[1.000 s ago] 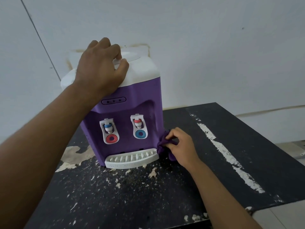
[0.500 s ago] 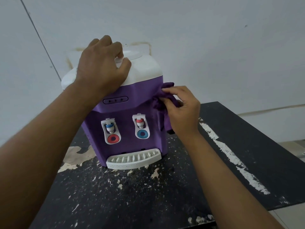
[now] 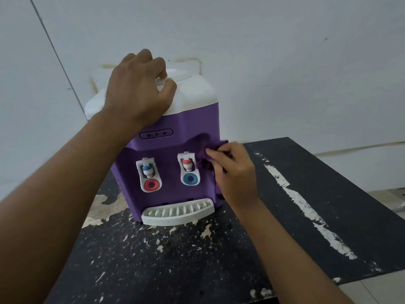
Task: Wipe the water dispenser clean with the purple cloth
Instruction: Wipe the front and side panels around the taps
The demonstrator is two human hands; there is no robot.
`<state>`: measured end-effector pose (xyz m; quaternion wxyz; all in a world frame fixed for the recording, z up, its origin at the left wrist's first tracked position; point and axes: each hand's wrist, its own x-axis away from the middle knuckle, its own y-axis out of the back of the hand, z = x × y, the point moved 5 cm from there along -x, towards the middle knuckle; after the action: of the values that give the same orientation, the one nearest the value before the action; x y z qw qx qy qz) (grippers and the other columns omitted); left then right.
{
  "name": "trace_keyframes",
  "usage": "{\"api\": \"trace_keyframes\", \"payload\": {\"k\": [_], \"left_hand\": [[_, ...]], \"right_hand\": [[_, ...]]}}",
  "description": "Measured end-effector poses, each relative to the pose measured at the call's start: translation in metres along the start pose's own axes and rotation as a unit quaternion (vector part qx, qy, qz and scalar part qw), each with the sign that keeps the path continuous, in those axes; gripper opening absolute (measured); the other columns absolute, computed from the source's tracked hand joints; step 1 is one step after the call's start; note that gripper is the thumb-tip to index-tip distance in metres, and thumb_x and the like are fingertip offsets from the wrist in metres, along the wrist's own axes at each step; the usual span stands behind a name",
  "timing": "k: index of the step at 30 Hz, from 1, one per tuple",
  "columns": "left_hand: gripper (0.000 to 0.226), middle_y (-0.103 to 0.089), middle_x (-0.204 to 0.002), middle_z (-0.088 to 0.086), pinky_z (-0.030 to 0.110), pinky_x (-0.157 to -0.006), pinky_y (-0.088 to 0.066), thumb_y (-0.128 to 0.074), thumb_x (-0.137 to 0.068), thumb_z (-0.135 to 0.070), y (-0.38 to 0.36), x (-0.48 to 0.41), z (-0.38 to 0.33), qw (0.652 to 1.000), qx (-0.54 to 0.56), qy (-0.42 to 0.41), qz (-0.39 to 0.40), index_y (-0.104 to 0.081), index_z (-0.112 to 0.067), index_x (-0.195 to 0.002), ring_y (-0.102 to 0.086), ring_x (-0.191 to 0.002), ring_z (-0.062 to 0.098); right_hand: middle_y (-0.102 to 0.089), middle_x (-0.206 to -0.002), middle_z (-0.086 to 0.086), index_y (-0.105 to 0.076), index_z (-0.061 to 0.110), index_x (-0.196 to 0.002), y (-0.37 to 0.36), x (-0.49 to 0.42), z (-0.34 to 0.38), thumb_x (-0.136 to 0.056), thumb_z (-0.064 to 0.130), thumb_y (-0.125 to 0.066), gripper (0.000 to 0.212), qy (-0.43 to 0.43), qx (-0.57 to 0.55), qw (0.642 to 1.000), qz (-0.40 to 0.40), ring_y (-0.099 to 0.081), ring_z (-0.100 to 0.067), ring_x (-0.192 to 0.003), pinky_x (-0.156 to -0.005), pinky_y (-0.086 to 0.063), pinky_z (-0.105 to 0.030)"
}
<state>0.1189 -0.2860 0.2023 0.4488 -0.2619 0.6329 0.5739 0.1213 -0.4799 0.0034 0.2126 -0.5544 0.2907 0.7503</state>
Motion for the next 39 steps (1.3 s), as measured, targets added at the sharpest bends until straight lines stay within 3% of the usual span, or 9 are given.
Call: {"api": "trace_keyframes", "payload": {"k": [5, 13, 20, 24, 30, 35, 39], "left_hand": [[0.03, -0.059, -0.098, 0.011, 0.036, -0.076, -0.037, -0.049, -0.096, -0.028, 0.001, 0.0, 0.0, 1.0, -0.005, -0.006, 0.001, -0.067, -0.005, -0.099, -0.052, -0.09, 0.031], [0.028, -0.058, -0.097, 0.009, 0.034, -0.075, -0.035, -0.049, -0.096, -0.028, 0.001, 0.0, 0.001, 1.0, 0.001, -0.002, -0.002, -0.066, -0.006, -0.096, -0.046, -0.088, 0.025], [0.029, -0.059, -0.097, 0.009, 0.035, -0.075, -0.036, -0.049, -0.096, -0.029, 0.0, -0.001, 0.001, 1.0, 0.002, -0.004, 0.001, -0.066, -0.006, -0.096, -0.049, -0.088, 0.027], [0.028, -0.059, -0.096, 0.008, 0.034, -0.075, -0.037, -0.049, -0.097, -0.029, 0.001, -0.002, 0.001, 1.0, 0.001, -0.006, -0.001, -0.066, -0.007, -0.094, -0.051, -0.088, 0.029], [0.029, -0.059, -0.095, 0.009, 0.037, -0.074, -0.04, -0.049, -0.095, -0.029, 0.001, -0.001, 0.001, 1.0, 0.004, -0.006, -0.005, -0.067, -0.006, -0.095, -0.049, -0.086, 0.027], [0.029, -0.058, -0.094, 0.009, 0.035, -0.073, -0.036, -0.049, -0.095, -0.03, 0.0, -0.001, 0.003, 1.0, 0.002, -0.007, -0.009, -0.066, -0.007, -0.095, -0.049, -0.086, 0.028], [0.029, -0.057, -0.093, 0.008, 0.035, -0.074, -0.036, -0.049, -0.094, -0.03, -0.001, -0.001, 0.003, 1.0, 0.004, -0.006, -0.009, -0.066, -0.007, -0.095, -0.048, -0.084, 0.028]], "right_hand": [[-0.07, -0.1, -0.015, -0.086, 0.005, -0.108, -0.002, -0.023, 0.0, -0.096, -0.004, -0.079, 0.016, 0.006, 0.006, 0.998, -0.056, -0.066, -0.028, -0.091, -0.083, -0.058, -0.026], [-0.07, -0.102, -0.014, -0.086, 0.006, -0.112, -0.012, 0.059, -0.012, -0.086, -0.003, -0.087, 0.027, -0.019, 0.043, 0.997, 0.059, -0.069, -0.026, -0.089, -0.076, -0.067, -0.036], [-0.063, -0.088, -0.009, -0.085, 0.014, -0.111, -0.008, -0.025, 0.011, -0.102, 0.011, -0.078, 0.012, 0.055, 0.149, 0.987, -0.025, -0.059, -0.028, -0.079, -0.072, -0.052, -0.04], [-0.069, -0.096, -0.007, -0.084, 0.018, -0.112, -0.024, 0.006, 0.012, -0.096, 0.015, -0.084, 0.016, 0.049, 0.222, 0.974, 0.006, -0.065, -0.027, -0.083, -0.076, -0.052, -0.041], [-0.072, -0.097, -0.004, -0.084, 0.017, -0.105, -0.033, 0.076, 0.001, -0.087, 0.012, -0.092, 0.02, 0.034, 0.214, 0.971, 0.099, -0.07, -0.026, -0.082, -0.077, -0.058, -0.045], [-0.076, -0.097, -0.008, -0.083, 0.009, -0.115, -0.02, 0.017, 0.004, -0.093, 0.015, -0.086, 0.023, 0.037, 0.145, 0.989, 0.013, -0.072, -0.026, -0.084, -0.077, -0.06, -0.041], [-0.074, -0.092, -0.008, -0.085, 0.01, -0.105, -0.012, -0.025, 0.01, -0.099, 0.019, -0.08, 0.012, 0.056, 0.148, 0.986, -0.057, -0.067, -0.028, -0.083, -0.075, -0.053, -0.039]]}}
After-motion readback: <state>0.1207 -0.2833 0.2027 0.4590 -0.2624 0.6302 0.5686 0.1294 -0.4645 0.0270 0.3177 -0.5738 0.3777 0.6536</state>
